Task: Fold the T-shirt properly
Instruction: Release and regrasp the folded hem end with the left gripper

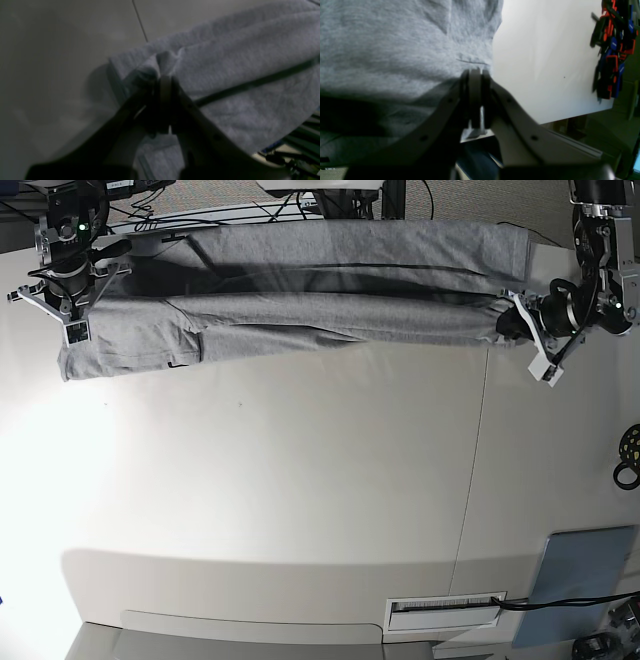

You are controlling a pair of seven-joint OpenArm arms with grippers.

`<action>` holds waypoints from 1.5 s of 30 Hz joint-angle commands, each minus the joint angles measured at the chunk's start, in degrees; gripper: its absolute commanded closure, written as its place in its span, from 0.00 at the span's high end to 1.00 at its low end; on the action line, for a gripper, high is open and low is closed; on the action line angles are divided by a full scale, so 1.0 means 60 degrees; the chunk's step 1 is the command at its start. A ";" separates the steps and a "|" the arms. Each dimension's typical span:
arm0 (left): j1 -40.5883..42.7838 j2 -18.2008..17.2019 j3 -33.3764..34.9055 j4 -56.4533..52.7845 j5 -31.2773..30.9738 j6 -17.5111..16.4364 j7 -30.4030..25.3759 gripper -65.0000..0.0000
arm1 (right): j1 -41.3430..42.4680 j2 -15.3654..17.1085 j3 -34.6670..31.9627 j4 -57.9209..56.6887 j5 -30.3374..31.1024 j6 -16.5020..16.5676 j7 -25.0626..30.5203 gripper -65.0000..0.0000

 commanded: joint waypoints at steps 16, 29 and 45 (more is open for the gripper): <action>0.0069 -0.0204 -0.1206 0.1402 -0.0539 0.0033 0.0984 0.00 | -0.0025 0.0135 0.0113 0.0157 -0.0229 -0.0109 -0.0022 0.00; 0.1654 -0.0149 -0.1370 0.1508 -0.0189 0.0000 0.0182 0.00 | -0.0025 0.0135 0.0113 0.0157 -0.0226 -0.0113 -0.0033 0.00; 0.1727 -0.0091 -0.1370 0.1428 0.0754 0.0630 -0.0871 0.66 | -0.0025 0.0135 0.0113 0.0157 -0.0229 -0.0117 0.0062 0.15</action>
